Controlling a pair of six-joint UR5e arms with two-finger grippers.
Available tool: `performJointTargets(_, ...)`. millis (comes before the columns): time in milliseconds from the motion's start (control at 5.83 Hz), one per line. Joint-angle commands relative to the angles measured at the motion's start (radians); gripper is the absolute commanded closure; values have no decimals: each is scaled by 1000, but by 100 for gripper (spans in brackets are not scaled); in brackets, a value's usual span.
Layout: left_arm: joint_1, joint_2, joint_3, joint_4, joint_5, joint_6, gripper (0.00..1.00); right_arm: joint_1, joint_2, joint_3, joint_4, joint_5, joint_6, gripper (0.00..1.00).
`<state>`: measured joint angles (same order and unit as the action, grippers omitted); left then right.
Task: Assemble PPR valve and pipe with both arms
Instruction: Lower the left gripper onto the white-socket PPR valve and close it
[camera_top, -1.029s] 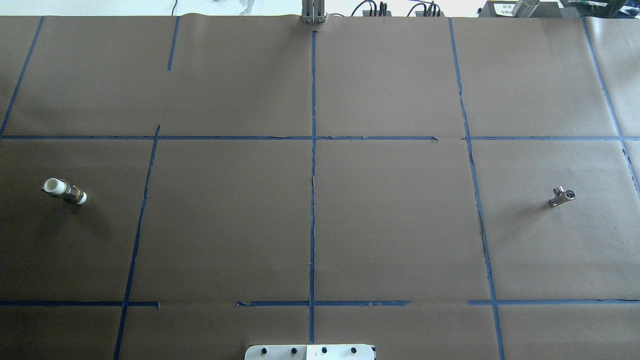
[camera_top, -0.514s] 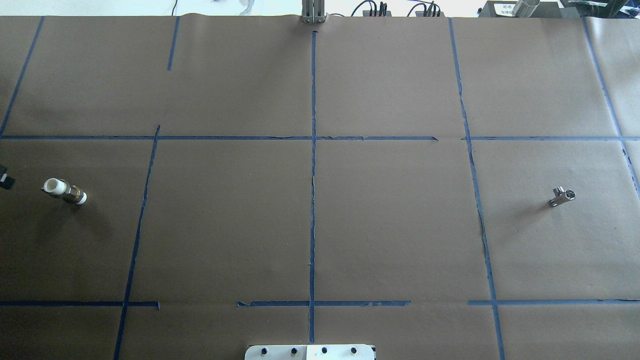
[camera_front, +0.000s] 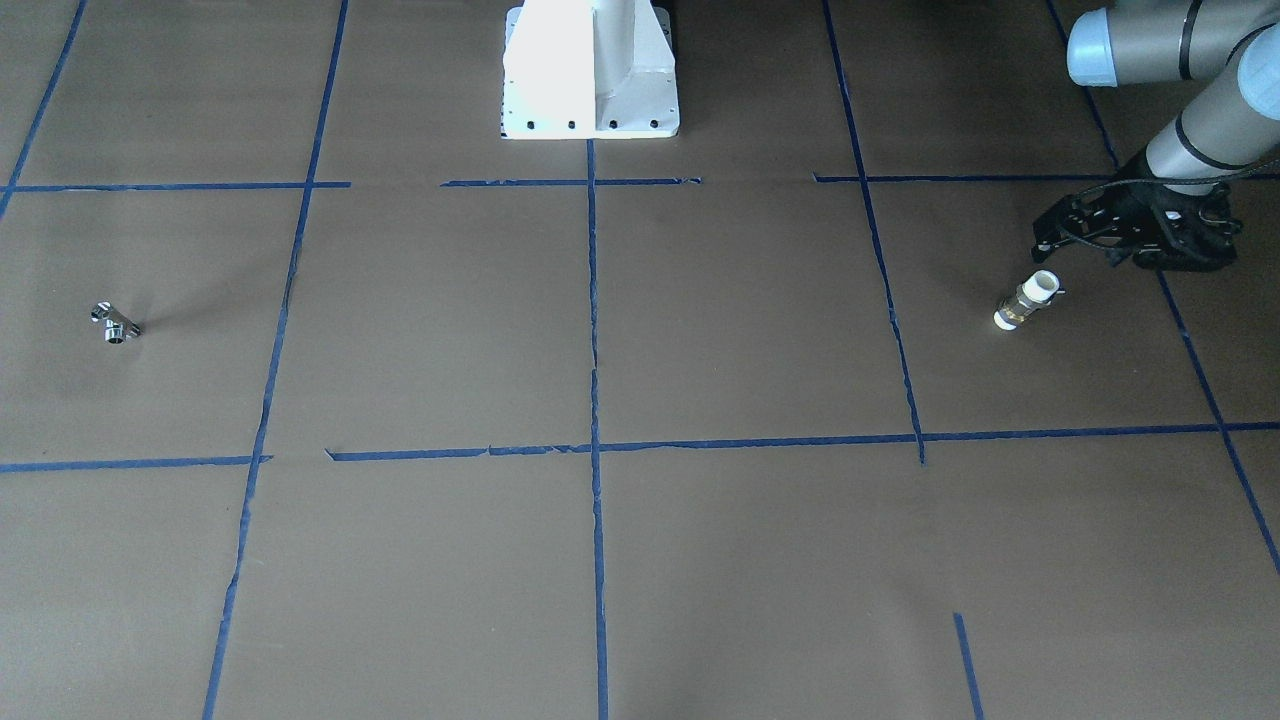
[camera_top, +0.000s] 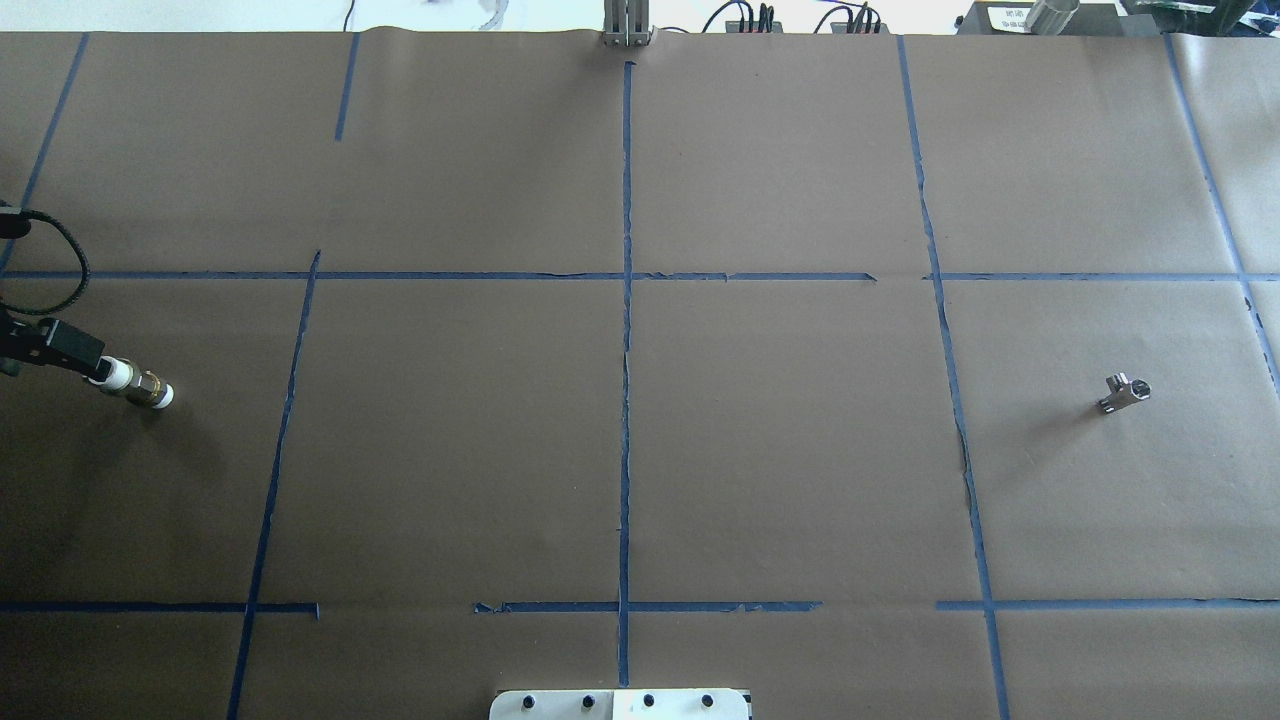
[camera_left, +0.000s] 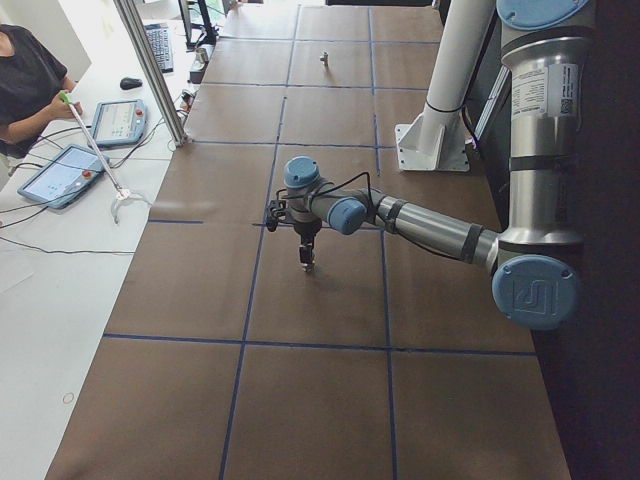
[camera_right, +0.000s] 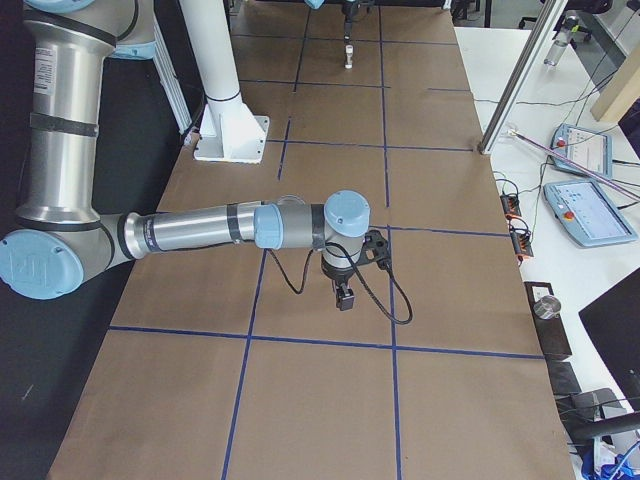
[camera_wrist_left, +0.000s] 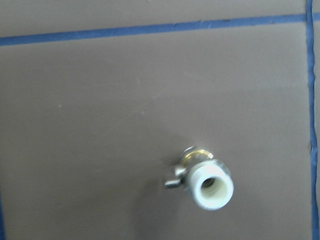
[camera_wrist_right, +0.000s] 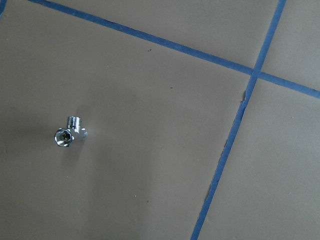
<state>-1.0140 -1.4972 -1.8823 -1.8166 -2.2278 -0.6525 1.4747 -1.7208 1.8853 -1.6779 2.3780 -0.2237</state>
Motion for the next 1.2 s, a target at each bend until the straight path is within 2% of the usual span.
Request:
performJointTargets(0,38,-9,28,-26,37,-10,0,-13,1,0,0,3,3,0)
performJointTargets(686,69,-70,69,-26,37,-33,0,-31,0,-2,-2,9,3,0)
performJointTargets(1029,74,-69,74,-23,39,-32,10,-33,0,-3,-2,9,3,0)
